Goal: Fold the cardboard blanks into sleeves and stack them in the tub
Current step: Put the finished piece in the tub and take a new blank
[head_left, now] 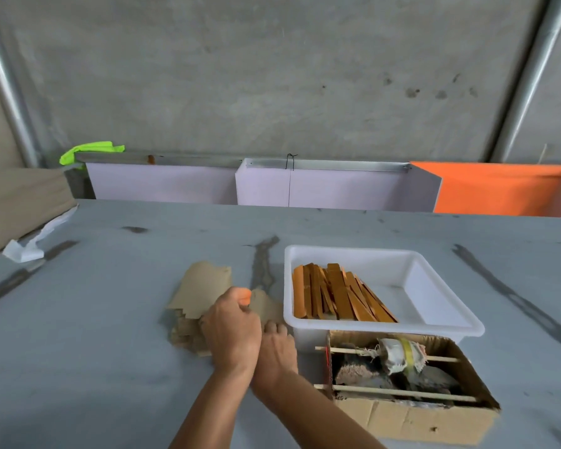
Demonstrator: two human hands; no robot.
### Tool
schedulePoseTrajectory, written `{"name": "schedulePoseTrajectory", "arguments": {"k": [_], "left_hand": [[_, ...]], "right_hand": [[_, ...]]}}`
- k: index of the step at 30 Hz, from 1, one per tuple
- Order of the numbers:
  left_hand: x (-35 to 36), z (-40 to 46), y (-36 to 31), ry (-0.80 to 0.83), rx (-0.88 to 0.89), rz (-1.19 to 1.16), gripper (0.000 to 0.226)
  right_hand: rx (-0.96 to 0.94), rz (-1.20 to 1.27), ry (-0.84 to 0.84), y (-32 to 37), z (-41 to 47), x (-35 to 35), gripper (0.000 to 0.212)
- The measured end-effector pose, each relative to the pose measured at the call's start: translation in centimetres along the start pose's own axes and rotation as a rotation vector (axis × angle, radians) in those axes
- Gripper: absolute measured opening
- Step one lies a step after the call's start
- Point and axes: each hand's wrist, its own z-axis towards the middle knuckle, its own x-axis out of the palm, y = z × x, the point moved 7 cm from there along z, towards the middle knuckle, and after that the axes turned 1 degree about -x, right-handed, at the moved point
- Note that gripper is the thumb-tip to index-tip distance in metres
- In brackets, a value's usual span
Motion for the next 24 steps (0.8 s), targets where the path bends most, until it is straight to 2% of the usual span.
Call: {"name": "schedulePoseTrajectory", "arguments": {"k": [7,12,13,14,17,20,24], "left_hand": [[0.2,0.0,1.2,-0.004,-0.044,-0.020,0.032],[0.3,-0.1,1.5,-0.010,-0.052,-0.054,0.025],[0.2,-0.1,1.6,-0.015,-0.055,-0.062,0.025],[0.0,-0.1,1.8,-0.018,-0.055,-0.072,0.024],[-0.6,0.0,2.3,-0.025,-0.060,-0.088,0.024],[-1.8,-0.2,2.9,-0.064,-0.071,-0.087,0.024],[-2.6,-0.4,2.6,-0.054,-0.076,-0.099,0.029]], "right_hand": [[-0.132,-0.300,-0.002,1.3,0.4,2.4,0.023],[-0.217,-0.262,-0.062,1.7,0.2,1.0,0.011],[-0.201,-0.258,-0.056,1.8,-0.1,0.3,0.011],[-0.172,-0.252,-0.071,1.7,-0.3,-0.1,0.020],[-0.136,-0.182,0.030,1.5,-0.8,-0.2,0.020],[-0.101,-0.198,-0.209,1.9,-2.0,-4.4,0.004],[-0.002,0.107,-0.428,-0.3,-3.6,-9.1,0.013]]}}
